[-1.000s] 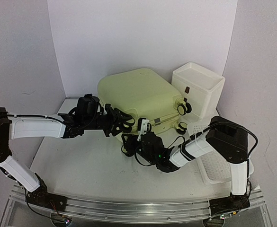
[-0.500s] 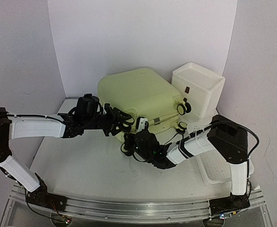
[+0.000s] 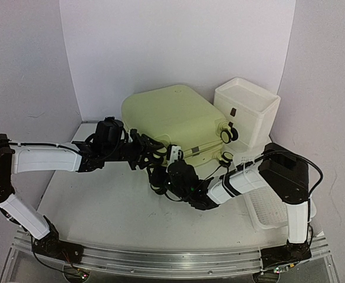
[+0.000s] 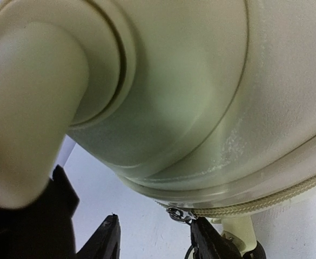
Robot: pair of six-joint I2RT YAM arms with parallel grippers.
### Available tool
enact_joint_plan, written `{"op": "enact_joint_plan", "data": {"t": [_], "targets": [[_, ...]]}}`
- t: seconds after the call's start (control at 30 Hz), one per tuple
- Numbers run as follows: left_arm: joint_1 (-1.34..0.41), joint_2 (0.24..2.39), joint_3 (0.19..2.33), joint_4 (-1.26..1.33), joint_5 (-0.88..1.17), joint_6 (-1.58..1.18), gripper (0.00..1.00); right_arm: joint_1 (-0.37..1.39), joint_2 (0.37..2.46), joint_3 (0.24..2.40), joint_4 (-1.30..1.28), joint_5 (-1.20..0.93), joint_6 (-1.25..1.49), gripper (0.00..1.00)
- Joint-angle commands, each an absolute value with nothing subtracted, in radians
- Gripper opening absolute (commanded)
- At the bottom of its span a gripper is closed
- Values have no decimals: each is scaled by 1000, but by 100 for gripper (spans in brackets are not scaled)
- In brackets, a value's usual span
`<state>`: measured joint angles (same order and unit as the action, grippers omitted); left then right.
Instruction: Open, take out, and arrange the luggage
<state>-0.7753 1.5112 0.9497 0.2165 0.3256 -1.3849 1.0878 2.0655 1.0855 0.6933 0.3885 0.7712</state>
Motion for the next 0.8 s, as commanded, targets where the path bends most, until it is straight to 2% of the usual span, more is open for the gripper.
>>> {"op": "enact_joint_plan", "data": {"t": [0.0, 0.17, 0.77], "targets": [[-785, 1434, 1059, 575, 353, -1342, 0, 1051, 2096, 1084, 669, 423, 810, 48], [-785, 1435, 1058, 575, 361, -1345, 0, 1052, 2078, 1041, 609, 431, 900, 55], [-785, 1438, 1057, 576, 360, -1347, 0, 1052, 2104, 1078, 756, 355, 765, 54]]}}
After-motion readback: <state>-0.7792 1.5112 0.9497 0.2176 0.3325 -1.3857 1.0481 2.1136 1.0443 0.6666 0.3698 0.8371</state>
